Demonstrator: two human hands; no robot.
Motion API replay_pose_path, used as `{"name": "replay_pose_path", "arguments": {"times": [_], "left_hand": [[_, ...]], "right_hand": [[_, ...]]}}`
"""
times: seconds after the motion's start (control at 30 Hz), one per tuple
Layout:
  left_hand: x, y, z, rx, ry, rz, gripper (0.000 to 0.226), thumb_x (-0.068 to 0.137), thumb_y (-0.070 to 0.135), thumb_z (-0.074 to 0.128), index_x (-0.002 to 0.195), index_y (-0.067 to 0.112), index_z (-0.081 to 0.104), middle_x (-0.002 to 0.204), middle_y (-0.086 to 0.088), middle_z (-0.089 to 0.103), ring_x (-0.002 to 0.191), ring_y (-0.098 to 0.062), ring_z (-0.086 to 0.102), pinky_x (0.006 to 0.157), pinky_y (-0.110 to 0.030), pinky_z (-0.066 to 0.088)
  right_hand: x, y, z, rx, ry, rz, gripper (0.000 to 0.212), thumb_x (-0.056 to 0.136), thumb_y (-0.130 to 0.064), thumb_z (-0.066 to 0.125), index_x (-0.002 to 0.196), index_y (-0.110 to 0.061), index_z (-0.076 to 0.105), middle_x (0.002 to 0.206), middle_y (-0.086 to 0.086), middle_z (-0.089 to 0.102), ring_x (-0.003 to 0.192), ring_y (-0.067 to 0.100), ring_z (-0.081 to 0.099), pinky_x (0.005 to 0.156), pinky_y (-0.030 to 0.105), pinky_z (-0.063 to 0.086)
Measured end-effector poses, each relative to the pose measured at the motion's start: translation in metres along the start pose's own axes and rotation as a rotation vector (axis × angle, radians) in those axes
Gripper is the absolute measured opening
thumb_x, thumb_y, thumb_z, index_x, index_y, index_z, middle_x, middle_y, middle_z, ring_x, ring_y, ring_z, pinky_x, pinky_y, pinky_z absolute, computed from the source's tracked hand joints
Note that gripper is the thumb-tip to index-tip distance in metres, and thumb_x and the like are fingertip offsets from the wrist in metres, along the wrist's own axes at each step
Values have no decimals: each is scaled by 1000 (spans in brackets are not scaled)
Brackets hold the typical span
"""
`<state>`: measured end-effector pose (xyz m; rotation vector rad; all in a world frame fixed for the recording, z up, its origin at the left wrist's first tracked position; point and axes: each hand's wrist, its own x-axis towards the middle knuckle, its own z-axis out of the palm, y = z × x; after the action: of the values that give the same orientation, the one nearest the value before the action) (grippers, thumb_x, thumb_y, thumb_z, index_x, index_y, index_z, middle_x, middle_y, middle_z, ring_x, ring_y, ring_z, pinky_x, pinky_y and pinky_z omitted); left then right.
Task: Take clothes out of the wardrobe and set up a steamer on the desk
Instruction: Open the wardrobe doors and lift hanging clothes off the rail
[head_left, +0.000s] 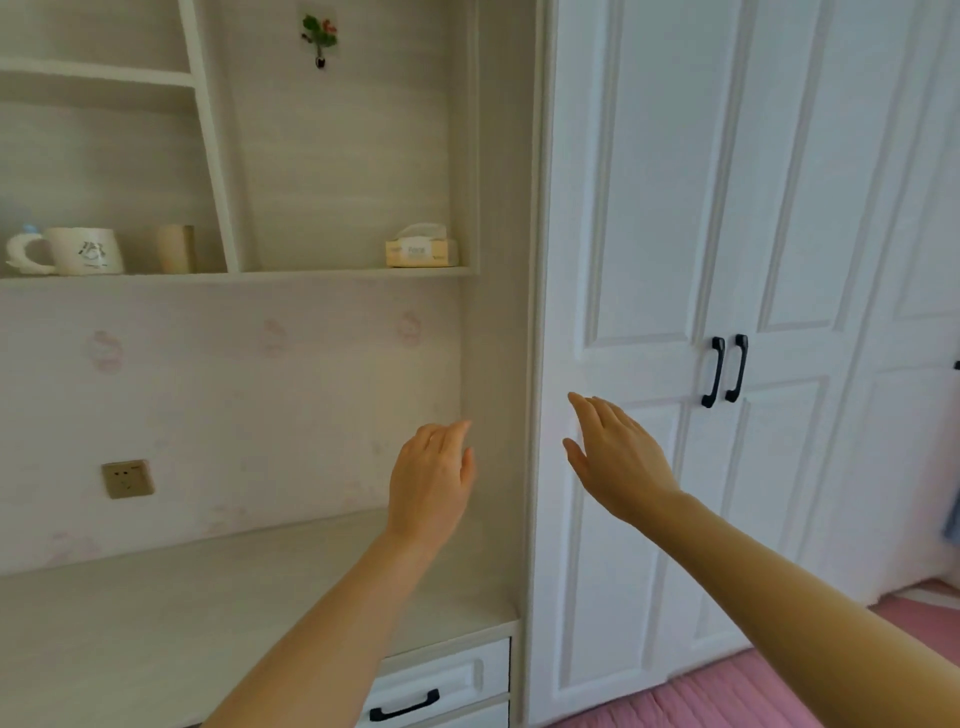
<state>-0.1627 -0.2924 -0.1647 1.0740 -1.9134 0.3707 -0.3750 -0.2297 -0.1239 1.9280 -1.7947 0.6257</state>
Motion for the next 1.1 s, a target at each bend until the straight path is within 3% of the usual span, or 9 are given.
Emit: {"name": "replay_pose_path", "arguments": {"times": [0.17,0.27,0.4,0.53,0.8,1.1], "left_hand": [[0,16,55,-113,-82,29,29,83,12,66,111,6,65,96,-6,70,91,-26,64,72,-37,54],[1,32,82,-174,-121,40,28,88,19,54,111,8,65,97,-4,70,90,-25,64,73,-36,54],[5,57,113,-276,-183,-12,29,92,18,54,118,12,62,106,-1,68,100,-19,61,81,-35,52],[17,83,142,-309,-208,13,26,91,18,54,115,14,63,100,1,68,94,-18,62,75,-31,51],[69,142,211,-392,-225,-24,31,97,26,48,127,20,56,119,1,62,99,-14,62,86,-21,47],[131,208,281,-412,-162,1,26,92,20,58,117,15,62,109,-5,66,90,-19,66,80,-27,54]], "right_hand": [[-3,34,25,10,-55,117,54,100,-34,40,146,-10,26,141,5,45,132,20,40,104,30,37],[-6,59,35,8,-74,184,53,99,-34,39,145,-10,27,138,6,48,130,21,43,100,30,40],[-5,94,43,-11,-95,256,51,100,-34,38,145,-11,28,140,4,47,130,19,42,97,28,41],[4,132,48,1,-103,323,49,100,-34,37,144,-12,29,137,4,49,127,20,44,91,29,43],[44,221,59,46,-54,362,46,99,-33,39,140,-13,33,133,4,52,120,23,51,86,35,48],[99,307,56,203,21,402,45,98,-31,42,139,-12,37,134,6,53,112,24,56,90,35,47]]}}
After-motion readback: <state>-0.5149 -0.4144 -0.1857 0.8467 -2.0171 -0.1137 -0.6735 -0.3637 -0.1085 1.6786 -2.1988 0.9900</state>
